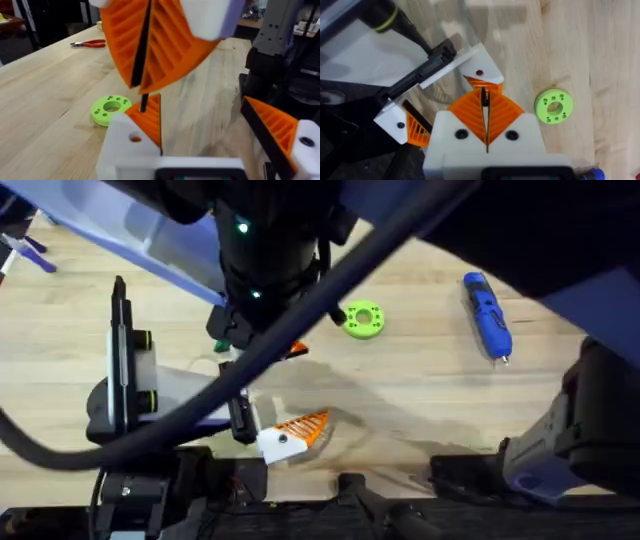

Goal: Pick up the gripper from the table and insert it into the empty holder that is missing its gripper. Then pick up a screw, insert it into the mounting hole, and use the screwdriver to tighten it. Finally, clean up the table by picking up the vegetable and placing it into the bucket.

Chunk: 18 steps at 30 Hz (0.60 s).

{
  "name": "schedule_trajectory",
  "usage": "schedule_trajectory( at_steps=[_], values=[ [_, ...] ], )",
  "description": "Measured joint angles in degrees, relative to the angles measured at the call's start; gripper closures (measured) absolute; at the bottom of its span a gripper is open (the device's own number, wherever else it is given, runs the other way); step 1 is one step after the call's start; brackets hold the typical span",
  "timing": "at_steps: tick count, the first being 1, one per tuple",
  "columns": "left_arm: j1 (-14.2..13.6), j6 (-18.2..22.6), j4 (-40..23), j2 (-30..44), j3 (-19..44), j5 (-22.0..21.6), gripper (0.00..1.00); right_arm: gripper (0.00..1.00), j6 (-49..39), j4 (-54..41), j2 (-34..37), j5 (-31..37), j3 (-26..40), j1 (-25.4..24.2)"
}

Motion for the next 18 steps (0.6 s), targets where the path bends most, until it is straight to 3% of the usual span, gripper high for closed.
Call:
schedule_trajectory(
  at_steps=[18],
  values=[
    [0.0,0.0,0.0,0.0,0.0,0.0,0.015,0.995,-0.7,1.0,3.4,0.4,0.3,0.9]
  ],
)
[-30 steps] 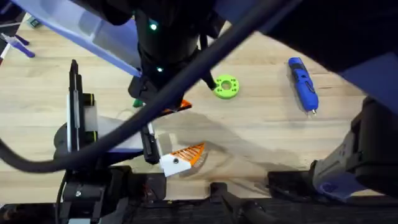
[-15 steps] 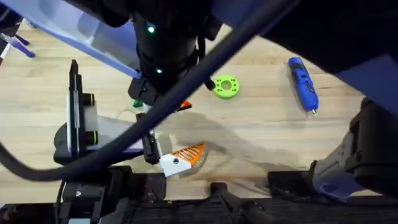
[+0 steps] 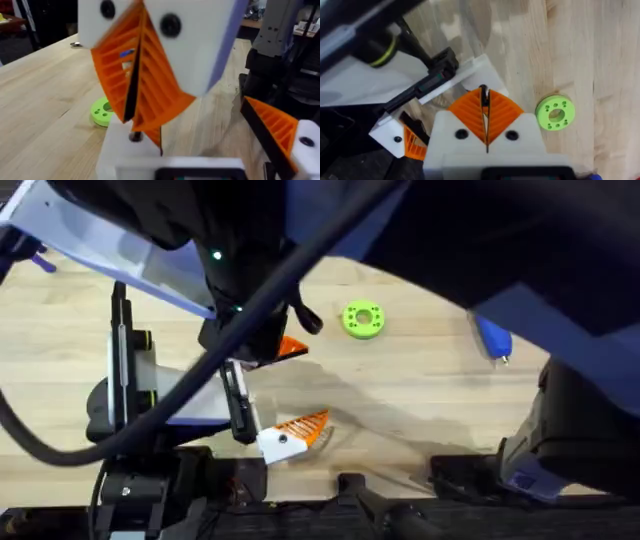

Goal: Pick up the gripper from the table and insert it into the empty holder that is missing its gripper. Then pick up a screw, insert it into the mounting hole, and use the screwdriver to tighten it. Finally, clean up the table by picking up the vegetable and placing it into the bucket.

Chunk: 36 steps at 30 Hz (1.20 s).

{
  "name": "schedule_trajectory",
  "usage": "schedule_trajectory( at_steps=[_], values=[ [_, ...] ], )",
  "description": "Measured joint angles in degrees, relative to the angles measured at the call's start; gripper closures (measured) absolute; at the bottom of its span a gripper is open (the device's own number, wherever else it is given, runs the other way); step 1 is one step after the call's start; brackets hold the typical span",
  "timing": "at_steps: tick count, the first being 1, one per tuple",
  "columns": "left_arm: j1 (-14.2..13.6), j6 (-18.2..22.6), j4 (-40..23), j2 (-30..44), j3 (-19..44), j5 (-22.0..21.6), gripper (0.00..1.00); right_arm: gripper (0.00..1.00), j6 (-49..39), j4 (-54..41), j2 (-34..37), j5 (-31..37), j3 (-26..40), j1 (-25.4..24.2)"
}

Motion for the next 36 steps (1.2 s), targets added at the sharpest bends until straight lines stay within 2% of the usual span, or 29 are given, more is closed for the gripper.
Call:
schedule_trajectory(
  at_steps=[36],
  values=[
    [0.0,-0.2,0.0,0.0,0.0,0.0,0.015,0.995,0.1,1.0,1.8,0.6,0.5,0.3]
  ],
)
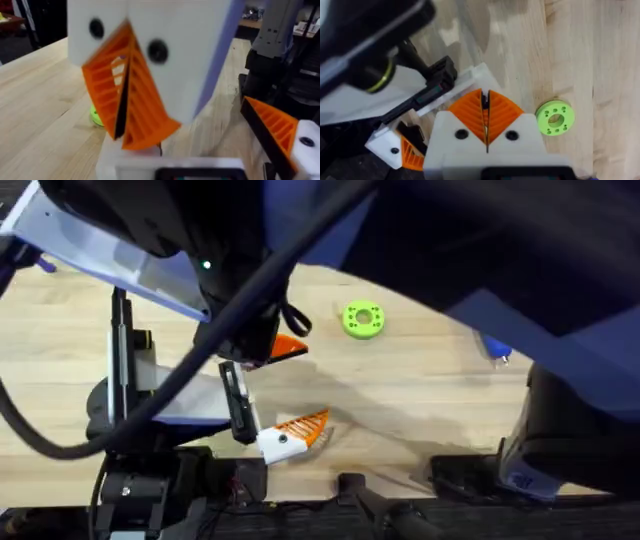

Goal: Pick up the gripper from the table and insert it into the empty holder that is missing its gripper. Then pick up a screw, insert it into the mounting hole, and use the screwdriver to tighten it. Finally, clean up the table by picking up the vegetable and placing it into the bucket.

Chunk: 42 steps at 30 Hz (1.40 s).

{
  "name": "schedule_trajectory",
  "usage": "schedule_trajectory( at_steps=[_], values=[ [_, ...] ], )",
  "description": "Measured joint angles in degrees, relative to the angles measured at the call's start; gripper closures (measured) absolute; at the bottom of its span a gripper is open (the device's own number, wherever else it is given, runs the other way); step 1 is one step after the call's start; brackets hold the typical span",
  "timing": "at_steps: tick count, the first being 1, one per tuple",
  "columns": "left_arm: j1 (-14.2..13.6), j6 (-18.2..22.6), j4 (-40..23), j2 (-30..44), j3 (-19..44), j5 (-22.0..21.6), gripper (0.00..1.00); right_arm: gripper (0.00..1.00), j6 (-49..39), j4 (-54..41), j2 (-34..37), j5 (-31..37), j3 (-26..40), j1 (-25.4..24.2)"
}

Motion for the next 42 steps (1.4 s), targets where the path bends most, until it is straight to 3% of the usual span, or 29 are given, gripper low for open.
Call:
schedule_trajectory(
  at_steps=[18,19,25,26,34,42],
  values=[
    [0.0,-0.5,0.0,0.0,0.0,0.0,0.014,0.995,0.0,0.5,0.8,0.2,0.0,0.2],
    [0.0,-0.5,0.0,0.0,0.0,0.0,0.016,0.929,0.3,0.5,0.8,0.2,0.0,0.2],
    [0.1,-0.6,-0.1,0.0,0.0,0.4,0.015,0.071,0.1,-1.2,0.4,2.5,0.4,-0.6],
    [0.1,-0.4,-0.1,0.0,0.0,0.4,0.016,0.026,0.0,-1.3,0.2,2.7,0.4,-0.8],
    [0.0,0.2,-0.1,0.0,0.0,0.4,0.015,0.009,1.8,-0.4,-2.4,1.4,0.3,-1.8],
    [0.0,0.2,-0.1,0.0,0.0,0.4,0.015,0.008,9.0,-0.6,-10.7,0.6,0.4,-8.1]
  ],
)
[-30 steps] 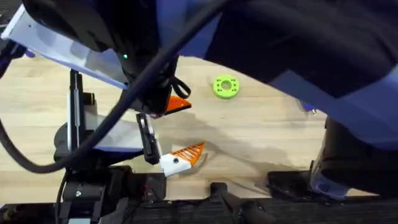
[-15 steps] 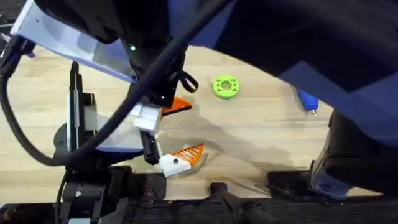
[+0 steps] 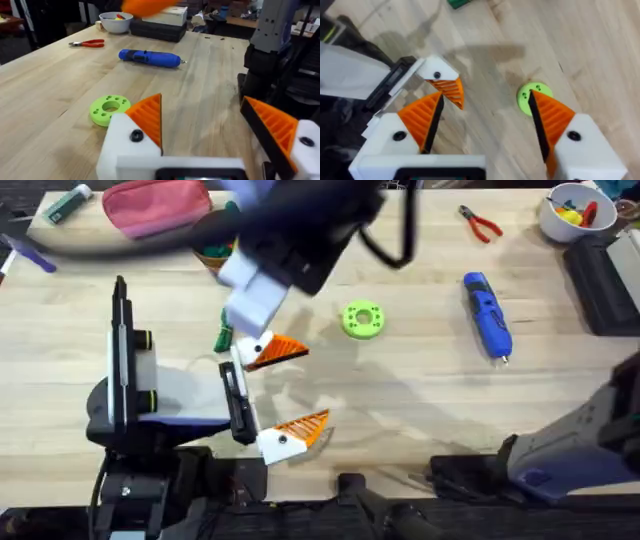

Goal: Pick up the gripper from the table and insert it into the empty holder that is missing its gripper. Then pick up a screw, insert it into the mounting hole, and use the screwdriver to tighten it. Finally, clean up the table by picking up the vegetable and placing it into the bucket.

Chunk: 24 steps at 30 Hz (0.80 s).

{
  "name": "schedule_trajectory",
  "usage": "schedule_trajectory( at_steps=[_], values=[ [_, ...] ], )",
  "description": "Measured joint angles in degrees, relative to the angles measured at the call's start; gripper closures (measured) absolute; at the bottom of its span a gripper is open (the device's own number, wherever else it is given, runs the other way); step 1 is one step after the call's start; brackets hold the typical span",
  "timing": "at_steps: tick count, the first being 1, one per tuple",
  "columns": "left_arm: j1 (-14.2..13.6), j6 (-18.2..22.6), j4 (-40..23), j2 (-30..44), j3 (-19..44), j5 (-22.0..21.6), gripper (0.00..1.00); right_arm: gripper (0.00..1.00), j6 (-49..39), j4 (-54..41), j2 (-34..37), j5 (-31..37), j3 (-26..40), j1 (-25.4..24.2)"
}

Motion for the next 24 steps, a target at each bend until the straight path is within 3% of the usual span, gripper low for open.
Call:
schedule_trajectory(
  at_steps=[5,9,17,24],
  values=[
    [0.0,0.0,0.0,0.0,0.0,0.0,0.015,0.007,3.3,0.0,-1.4,0.0,-0.3,-3.2],
    [0.0,0.0,0.0,0.0,0.0,0.0,0.015,0.007,5.1,0.6,-3.6,-0.4,-5.6,-6.0],
    [0.0,0.0,0.0,0.0,0.0,0.0,0.015,0.008,11.9,8.4,-18.5,-0.6,-29.3,-15.0],
    [0.0,0.0,0.0,0.0,0.0,0.0,0.015,0.007,19.1,10.9,-34.2,-0.3,-48.7,-28.9]
  ],
)
